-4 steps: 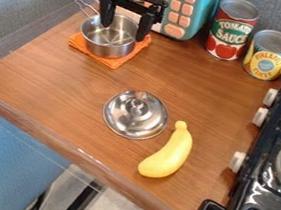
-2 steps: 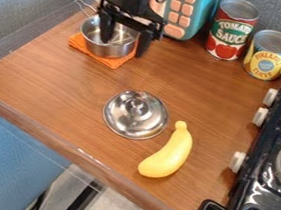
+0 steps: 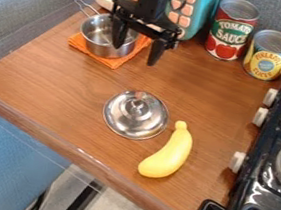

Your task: Moved the banana to the upper middle of the table

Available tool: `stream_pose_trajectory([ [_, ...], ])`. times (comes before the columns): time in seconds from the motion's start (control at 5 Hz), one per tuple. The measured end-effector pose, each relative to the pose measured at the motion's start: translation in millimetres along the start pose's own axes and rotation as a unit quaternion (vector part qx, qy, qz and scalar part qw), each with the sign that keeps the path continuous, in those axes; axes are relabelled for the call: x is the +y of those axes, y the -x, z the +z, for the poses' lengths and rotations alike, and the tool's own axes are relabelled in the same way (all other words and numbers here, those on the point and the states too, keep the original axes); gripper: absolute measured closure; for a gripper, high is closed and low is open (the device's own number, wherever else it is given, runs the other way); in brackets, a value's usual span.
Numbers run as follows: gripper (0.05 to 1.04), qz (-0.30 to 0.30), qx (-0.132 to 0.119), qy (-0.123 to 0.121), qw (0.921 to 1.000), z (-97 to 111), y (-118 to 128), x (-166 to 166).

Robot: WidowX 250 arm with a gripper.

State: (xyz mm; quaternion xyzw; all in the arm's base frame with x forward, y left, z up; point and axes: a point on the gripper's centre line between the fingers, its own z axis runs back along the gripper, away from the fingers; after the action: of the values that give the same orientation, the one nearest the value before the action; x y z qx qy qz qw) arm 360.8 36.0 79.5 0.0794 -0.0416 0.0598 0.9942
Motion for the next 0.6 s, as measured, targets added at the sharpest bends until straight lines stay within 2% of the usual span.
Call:
stream_pose_trajectory([
  [0.2, 0.084, -0.039, -0.024, 0.033, 0.9984, 24.9, 22.1, -35.0],
  [0.4, 0.085, -0.095, -0.035, 0.052, 0.9935, 38.2, 49.5, -81.2],
  [0.6, 0.084, -0.112, -0.034, 0.053, 0.9917, 36.2, 66.0, -104.7],
])
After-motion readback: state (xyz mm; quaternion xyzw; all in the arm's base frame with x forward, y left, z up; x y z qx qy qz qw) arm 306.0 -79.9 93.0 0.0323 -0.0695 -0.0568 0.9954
